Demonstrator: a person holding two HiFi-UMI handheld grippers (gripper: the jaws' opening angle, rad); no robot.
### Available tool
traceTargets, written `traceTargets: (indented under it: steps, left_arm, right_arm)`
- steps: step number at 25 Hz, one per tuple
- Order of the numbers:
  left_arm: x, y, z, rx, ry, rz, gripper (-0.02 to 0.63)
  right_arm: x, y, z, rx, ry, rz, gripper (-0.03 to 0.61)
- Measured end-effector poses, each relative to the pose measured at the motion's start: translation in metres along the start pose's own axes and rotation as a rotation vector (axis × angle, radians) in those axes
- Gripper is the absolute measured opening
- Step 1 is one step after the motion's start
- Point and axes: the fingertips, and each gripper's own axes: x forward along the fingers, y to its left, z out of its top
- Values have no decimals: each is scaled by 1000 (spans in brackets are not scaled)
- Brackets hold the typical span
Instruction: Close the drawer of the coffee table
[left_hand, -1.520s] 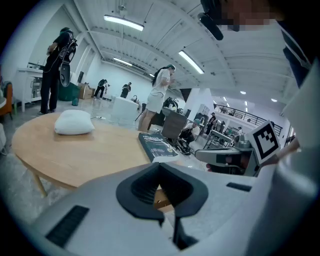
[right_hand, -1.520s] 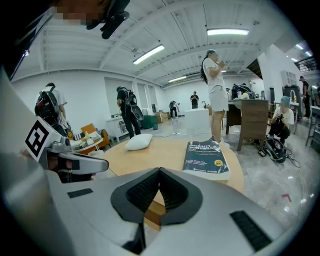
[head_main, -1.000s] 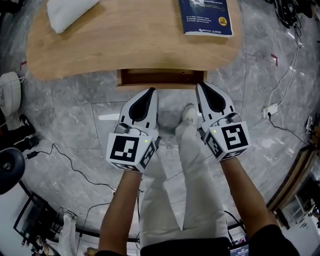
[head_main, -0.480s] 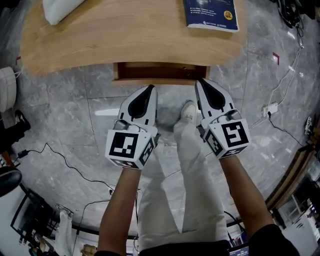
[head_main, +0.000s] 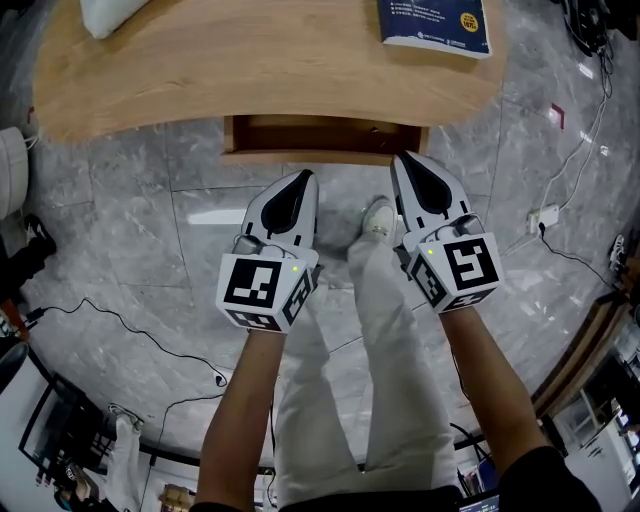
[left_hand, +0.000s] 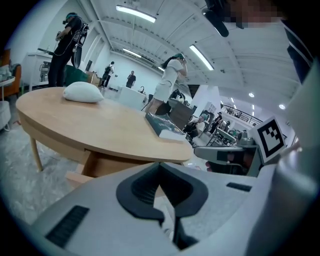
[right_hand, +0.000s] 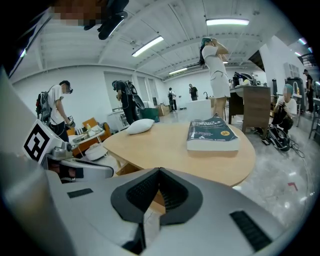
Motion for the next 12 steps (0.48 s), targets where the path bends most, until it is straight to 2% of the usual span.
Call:
traceTargets:
  steps: [3,12]
  left_arm:
    - [3,1,-9,8,14,6,2]
    - [12,8,-38,-33,62,12,1]
  right_arm:
    - [3,1,-3,-7,5,7,14]
    - [11,2,-4,-16,6,23,14]
